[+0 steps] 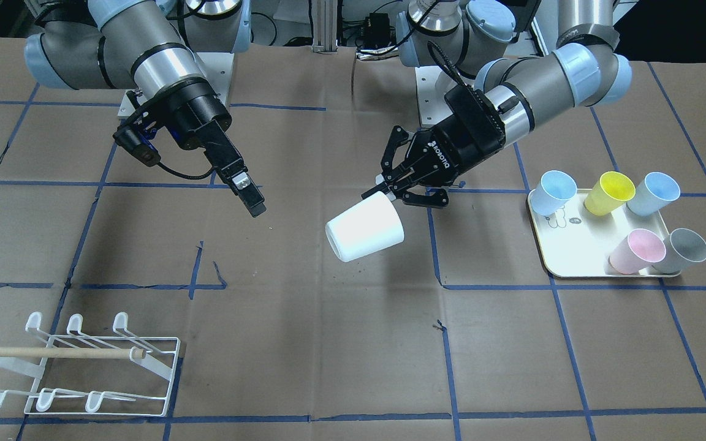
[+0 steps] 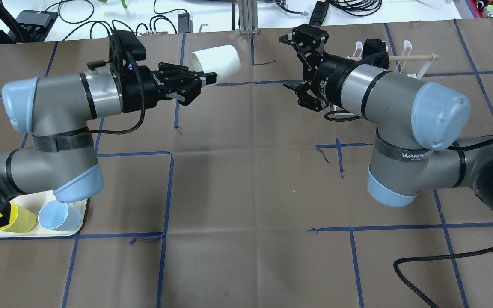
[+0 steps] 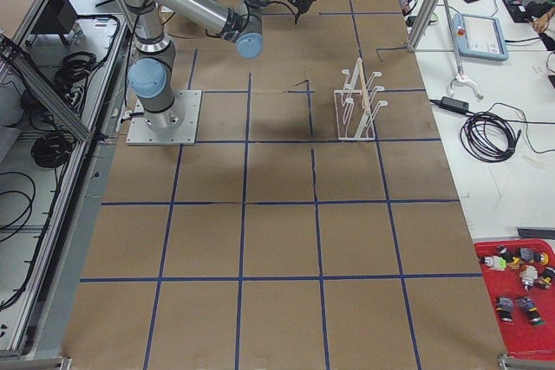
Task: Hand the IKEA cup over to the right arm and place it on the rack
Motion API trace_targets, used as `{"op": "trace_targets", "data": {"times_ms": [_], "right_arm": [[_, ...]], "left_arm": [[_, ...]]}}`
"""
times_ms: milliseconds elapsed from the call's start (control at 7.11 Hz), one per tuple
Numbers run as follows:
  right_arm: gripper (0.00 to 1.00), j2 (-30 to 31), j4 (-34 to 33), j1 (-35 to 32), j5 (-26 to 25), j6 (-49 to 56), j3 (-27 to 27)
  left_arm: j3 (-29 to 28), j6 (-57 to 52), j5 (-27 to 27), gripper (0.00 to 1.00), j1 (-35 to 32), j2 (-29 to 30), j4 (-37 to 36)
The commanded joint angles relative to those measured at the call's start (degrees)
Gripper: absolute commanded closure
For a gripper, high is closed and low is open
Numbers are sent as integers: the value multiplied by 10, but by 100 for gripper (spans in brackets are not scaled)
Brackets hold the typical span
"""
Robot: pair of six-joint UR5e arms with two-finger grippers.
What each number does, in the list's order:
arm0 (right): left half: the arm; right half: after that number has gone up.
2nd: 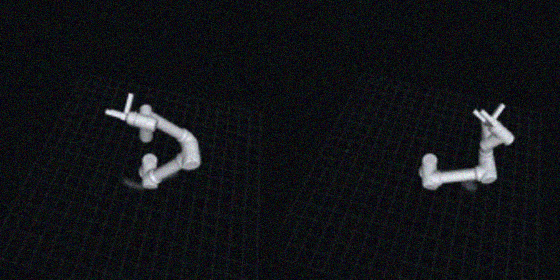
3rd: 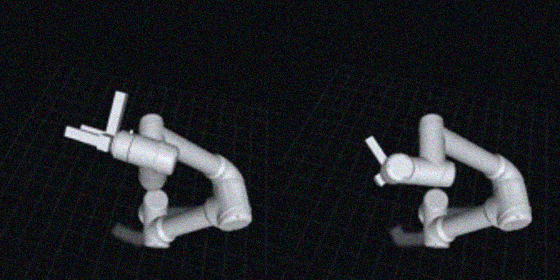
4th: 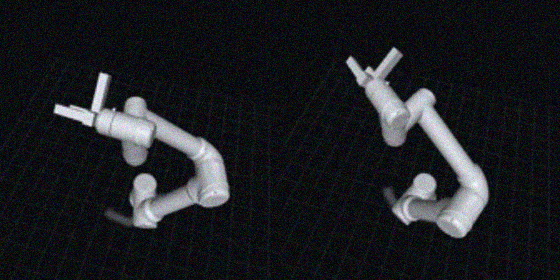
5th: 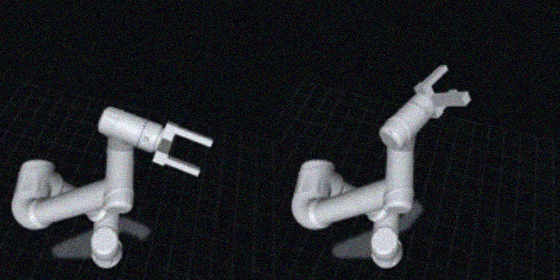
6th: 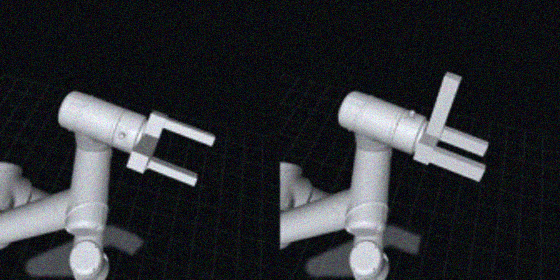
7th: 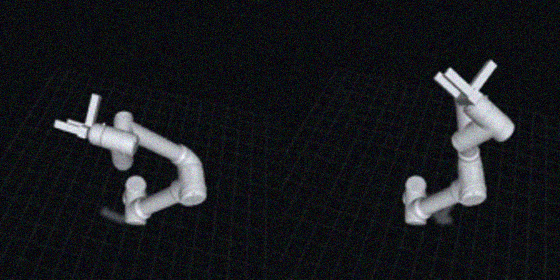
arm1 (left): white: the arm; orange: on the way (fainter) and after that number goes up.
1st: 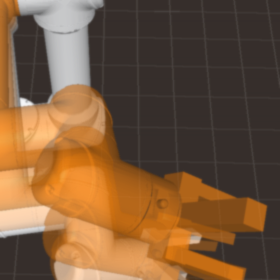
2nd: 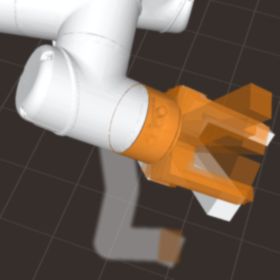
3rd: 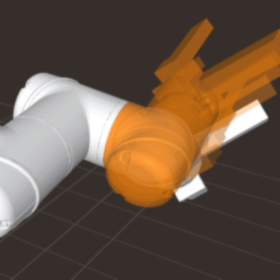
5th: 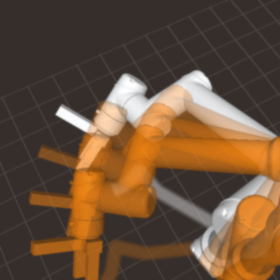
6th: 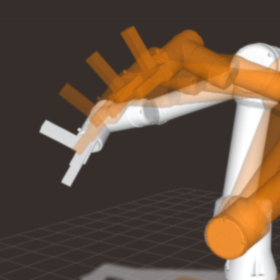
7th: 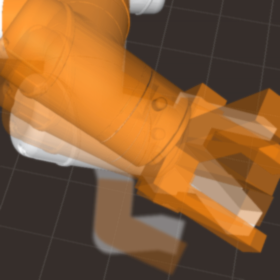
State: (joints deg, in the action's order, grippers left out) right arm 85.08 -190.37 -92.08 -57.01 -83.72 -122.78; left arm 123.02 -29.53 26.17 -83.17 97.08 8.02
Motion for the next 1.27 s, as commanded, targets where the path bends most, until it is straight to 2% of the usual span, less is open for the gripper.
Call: {"op": "trace_targets", "data": {"times_ms": [0, 281, 563, 1126], "right_arm": [[0, -22, -20, 0, -2, 1, -4], [0, -41, -17, 0, -6, 9, -4], [0, -48, -16, -14, -7, 10, -4], [1, -48, 4, -20, -7, 9, 17]], "left_arm": [[11, 30, -30, 100, -12, 53, -118], [12, 141, -20, 99, -43, 63, -218], [11, 155, -20, 99, -45, 83, -258], [11, 164, -21, 98, -45, 80, -264]]}}
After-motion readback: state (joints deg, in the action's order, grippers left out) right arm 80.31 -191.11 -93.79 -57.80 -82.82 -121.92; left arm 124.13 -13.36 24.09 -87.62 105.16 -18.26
